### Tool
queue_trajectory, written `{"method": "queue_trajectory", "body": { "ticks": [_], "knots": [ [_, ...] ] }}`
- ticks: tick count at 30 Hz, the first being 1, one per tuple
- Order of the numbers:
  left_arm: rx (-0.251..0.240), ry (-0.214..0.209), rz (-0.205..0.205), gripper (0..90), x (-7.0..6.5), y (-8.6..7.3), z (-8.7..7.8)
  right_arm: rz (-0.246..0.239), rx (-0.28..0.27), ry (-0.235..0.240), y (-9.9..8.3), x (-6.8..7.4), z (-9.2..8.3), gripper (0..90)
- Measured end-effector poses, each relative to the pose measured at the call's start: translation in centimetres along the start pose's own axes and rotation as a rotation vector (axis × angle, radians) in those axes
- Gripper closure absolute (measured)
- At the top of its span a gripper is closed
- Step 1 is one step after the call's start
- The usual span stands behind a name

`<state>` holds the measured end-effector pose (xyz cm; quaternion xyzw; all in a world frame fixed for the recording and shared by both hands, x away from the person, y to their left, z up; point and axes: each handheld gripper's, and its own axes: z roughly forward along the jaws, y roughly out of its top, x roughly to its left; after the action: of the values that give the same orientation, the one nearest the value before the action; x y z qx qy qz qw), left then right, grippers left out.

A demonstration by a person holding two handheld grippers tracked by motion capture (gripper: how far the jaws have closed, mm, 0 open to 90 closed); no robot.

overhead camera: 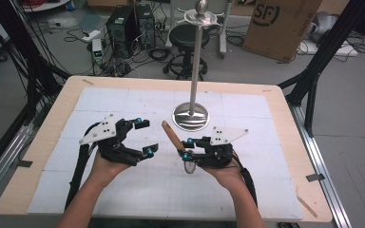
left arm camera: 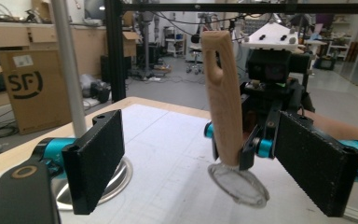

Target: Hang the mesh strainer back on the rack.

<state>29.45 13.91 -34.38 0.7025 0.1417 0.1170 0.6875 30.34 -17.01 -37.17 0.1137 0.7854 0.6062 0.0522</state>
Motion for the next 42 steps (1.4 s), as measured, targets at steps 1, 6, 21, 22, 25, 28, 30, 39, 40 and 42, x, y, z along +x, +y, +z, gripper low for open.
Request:
{"method": "queue_trajectory", "body": {
  "ticks": [1, 6, 21, 22, 25, 28, 30, 39, 40, 42],
  "knots": [
    [0.004, -0.006, 0.001, 17.6, -0.1, 0.1, 0.3, 0.001, -0.006, 0.009, 0.0, 0.0, 0.1, 67.8],
    [0.017, -0.034, 0.008, 21.4, -0.5, 0.4, 1.3, -0.007, -0.020, 0.033, 0.3, 0.1, 0.3, 67.8],
    [0.017, -0.098, 0.008, 48.4, -0.8, 0.1, 2.4, -0.010, -0.054, 0.067, 0.5, 0.5, 0.6, 67.8],
    [0.015, -0.101, 0.005, 50.0, -0.8, 0.1, 2.4, -0.005, -0.061, 0.068, 0.5, 0.4, 0.6, 67.8],
    [0.007, -0.111, 0.003, 55.3, -0.8, 0.1, 2.4, -0.007, -0.059, 0.067, 0.5, 0.3, 0.6, 67.8],
    [0.008, -0.123, 0.005, 58.8, -0.8, 0.0, 2.6, 0.000, -0.065, 0.068, 0.5, 0.3, 0.7, 67.7],
    [0.017, -0.126, 0.014, 61.2, -0.9, 0.0, 2.7, -0.004, -0.070, 0.071, 0.5, 0.2, 0.7, 67.8],
    [0.027, -0.126, 0.004, 66.6, -1.0, -0.1, 3.0, -0.014, -0.069, 0.077, 0.3, 0.1, 0.8, 67.7],
    [0.026, -0.131, -0.001, 67.0, -1.0, -0.1, 3.0, -0.008, -0.067, 0.081, 0.3, 0.1, 0.8, 67.7],
    [0.023, -0.135, -0.005, 67.5, -1.0, -0.1, 3.1, -0.012, -0.071, 0.079, 0.3, 0.1, 0.9, 67.7]
  ]
}}
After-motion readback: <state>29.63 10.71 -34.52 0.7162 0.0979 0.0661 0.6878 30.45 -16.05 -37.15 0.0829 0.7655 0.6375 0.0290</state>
